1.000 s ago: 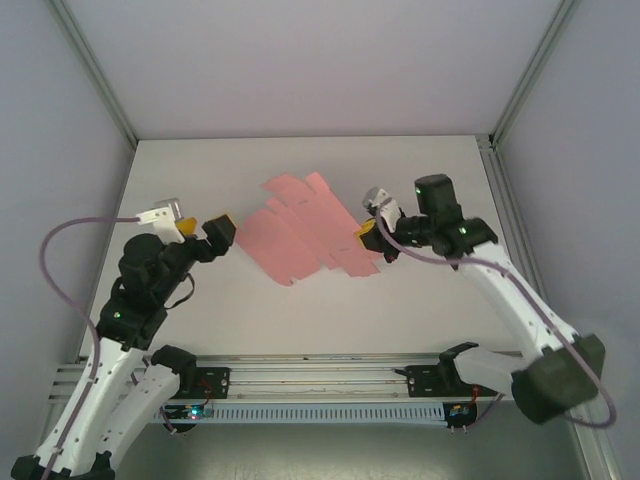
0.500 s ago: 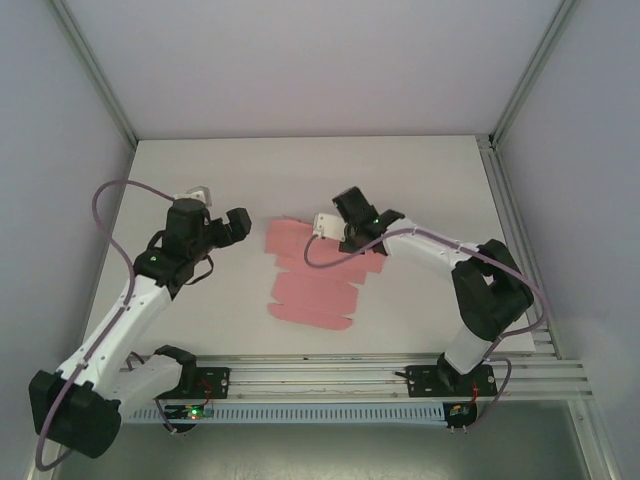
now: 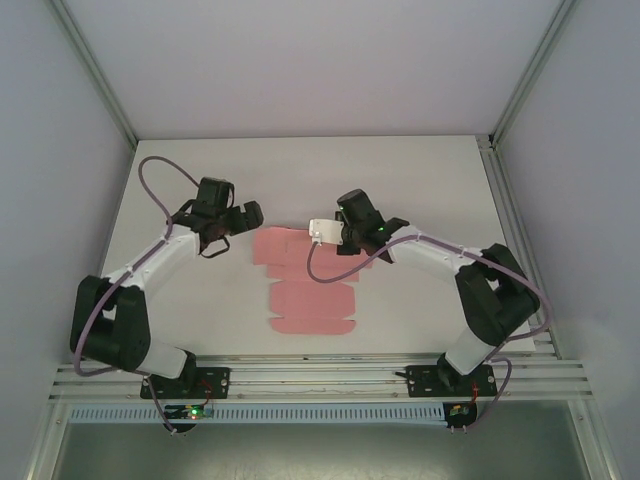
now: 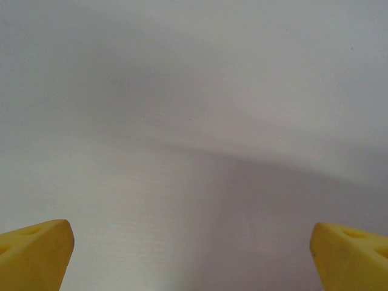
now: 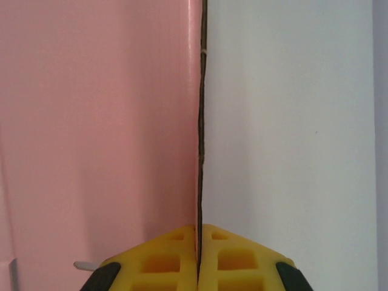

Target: Assemble paper box

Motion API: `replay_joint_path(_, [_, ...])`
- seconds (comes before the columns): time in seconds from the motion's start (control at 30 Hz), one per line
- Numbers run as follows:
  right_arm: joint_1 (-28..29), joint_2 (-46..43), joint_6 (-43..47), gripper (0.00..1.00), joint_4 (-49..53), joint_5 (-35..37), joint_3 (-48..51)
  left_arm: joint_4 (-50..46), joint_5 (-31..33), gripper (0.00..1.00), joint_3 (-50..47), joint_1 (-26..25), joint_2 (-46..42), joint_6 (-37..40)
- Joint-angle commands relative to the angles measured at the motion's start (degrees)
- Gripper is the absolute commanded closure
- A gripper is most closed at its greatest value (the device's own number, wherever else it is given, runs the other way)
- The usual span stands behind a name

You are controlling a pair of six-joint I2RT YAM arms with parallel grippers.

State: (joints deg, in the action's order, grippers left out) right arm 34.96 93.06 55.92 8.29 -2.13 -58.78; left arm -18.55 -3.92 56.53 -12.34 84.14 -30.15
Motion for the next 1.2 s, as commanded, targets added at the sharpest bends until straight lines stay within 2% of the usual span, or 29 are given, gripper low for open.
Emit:
replay_joint_path(0.0, [-0.66,-2.77,0.22,1.00,2.13,-5.86,0.16,3.23,-3.93,0.00,2.14,0.82,0.92,1.81])
replay_joint_path(0.13, [-0.77,-3.44,-0.30,1.00,2.19,-6.00,0.35,5.80,-9.34,0.00,1.33,0.87,1.14,3.13])
replay_joint_path(0.27, [-0.76,-2.73,-1.01,1.00,3.44,-5.10,-0.78,8.41,-20.48,0.00,-0.05,0.75,1.17,6.48])
replay_joint_path(0.33, [-0.85,-2.42,-2.27,1.00,2.41,-3.18,-1.20,9.10,-23.49,0.00,-1.30,0.70,0.27,7.78])
replay_joint_path(0.4, [-0.98,-2.26,-4.59,1.00,0.63,-1.78,-1.40,8.94,-23.73,0.00,-2.35,0.45,-0.78,8.61])
replay_joint_path(0.53, [-1.88,-2.98,-7.75,1.00,0.28,-6.55,-2.46,7.93,-23.30,0.02,-2.94,-0.17,-0.88,9.02])
replay_joint_path(0.6, [-1.96,-2.97,-8.23,1.00,1.11,-7.23,-3.06,6.27,-22.86,0.07,-2.28,-0.71,-0.82,9.55])
replay_joint_path(0.7, [-1.93,-2.28,-8.09,1.00,3.83,-7.56,-4.07,6.78,-23.31,0.06,-2.64,-2.32,-3.51,12.26])
replay_joint_path(0.77, [-2.05,-1.88,-7.59,1.00,5.37,-7.85,-4.43,6.50,-20.93,0.00,-2.51,-3.10,-5.95,12.91])
replay_joint_path(0.87, [-2.08,-1.41,-7.50,1.00,6.67,-7.36,-4.67,1.46,-10.16,0.00,-0.37,-3.17,-9.60,12.98])
replay_joint_path(0.9, [-2.17,-1.27,-7.32,1.00,7.06,-7.54,-4.76,-0.02,-8.40,0.00,0.25,-3.22,-10.62,13.95])
replay_joint_path(1.03, [-2.25,-1.10,-7.34,1.00,7.77,-9.32,-5.19,-0.69,-13.34,0.00,-0.32,-3.12,-13.45,18.53])
replay_joint_path(1.07, [-2.24,-0.99,-7.07,1.00,7.96,-9.95,-5.36,-0.42,-12.85,0.00,-0.62,-3.13,-13.60,18.40])
replay_joint_path(1.17, [-2.17,-1.05,-7.19,1.00,7.94,-10.66,-5.72,-2.05,-1.28,0.00,-0.10,-3.13,-13.25,15.00])
